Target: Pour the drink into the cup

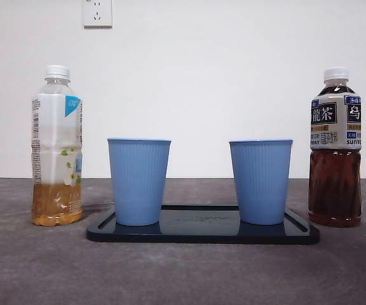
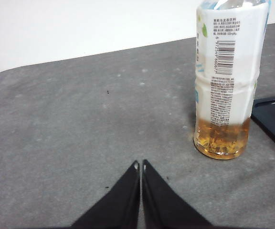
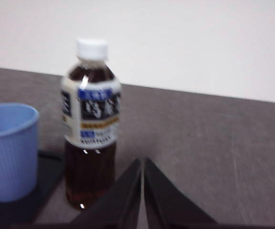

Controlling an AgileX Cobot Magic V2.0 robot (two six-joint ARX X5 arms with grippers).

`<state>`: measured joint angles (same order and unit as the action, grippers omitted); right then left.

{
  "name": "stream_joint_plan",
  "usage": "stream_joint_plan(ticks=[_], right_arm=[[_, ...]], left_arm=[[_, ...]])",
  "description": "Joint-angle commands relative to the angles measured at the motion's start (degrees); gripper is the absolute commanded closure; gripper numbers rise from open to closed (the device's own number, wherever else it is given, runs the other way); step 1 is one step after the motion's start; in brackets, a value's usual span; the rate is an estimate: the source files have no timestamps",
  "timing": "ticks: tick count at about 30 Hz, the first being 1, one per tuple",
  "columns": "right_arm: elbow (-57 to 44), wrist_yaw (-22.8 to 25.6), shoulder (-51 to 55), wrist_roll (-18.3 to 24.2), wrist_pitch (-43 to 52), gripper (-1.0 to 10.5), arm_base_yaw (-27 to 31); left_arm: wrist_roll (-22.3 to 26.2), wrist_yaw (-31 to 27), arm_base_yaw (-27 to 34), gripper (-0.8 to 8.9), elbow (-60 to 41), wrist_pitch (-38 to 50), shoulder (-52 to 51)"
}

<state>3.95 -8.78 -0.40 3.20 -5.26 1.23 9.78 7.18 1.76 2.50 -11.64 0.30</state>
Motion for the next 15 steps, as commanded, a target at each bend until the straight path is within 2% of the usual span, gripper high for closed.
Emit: stream_joint_plan(ticks=[1, 7, 15], right_arm=[[-0.9, 1.3, 0.2, 0.3, 1.0, 9.4, 0.1], [-3.2, 1.6, 0.2, 0.2, 0.9, 9.4, 0.2], [-3.5, 1.6, 0.2, 0.2, -4.2, 9.4, 0.2]], left_arm=[[0.4, -0.1, 0.2, 8.06, -1.1, -0.5, -0.1], [0.4, -0.1, 0.2, 8.06, -1.1, -0.5, -0.1], [0.4, -0.1, 0.2, 8.06, -1.1, -0.5, -0.1]])
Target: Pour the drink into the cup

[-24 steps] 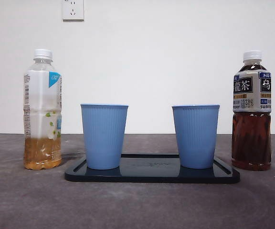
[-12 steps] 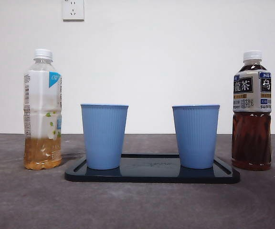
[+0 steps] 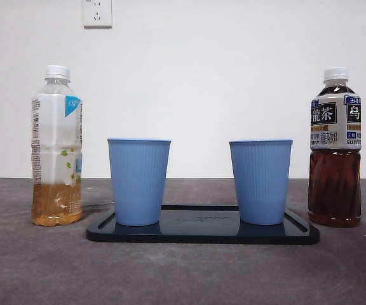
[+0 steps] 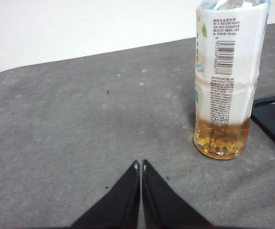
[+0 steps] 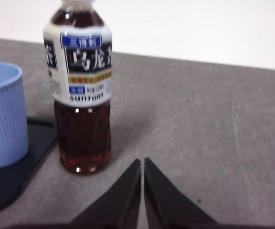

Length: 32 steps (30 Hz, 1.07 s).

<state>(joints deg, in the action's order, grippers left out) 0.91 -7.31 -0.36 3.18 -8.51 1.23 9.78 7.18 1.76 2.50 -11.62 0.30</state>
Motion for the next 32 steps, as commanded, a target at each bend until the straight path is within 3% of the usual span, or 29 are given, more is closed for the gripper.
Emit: stream_joint_plan(ticks=[1, 32], right_arm=[[-0.4, 0.1, 0.2, 0.2, -1.5, 9.4, 0.2], [-0.4, -0.1, 0.2, -0.1, -0.3, 9.4, 0.1]], left_arm=[[0.4, -0.1, 0.2, 8.06, -1.1, -0.5, -0.1], [0.4, -0.1, 0.2, 8.06, -1.1, -0.5, -0.1]])
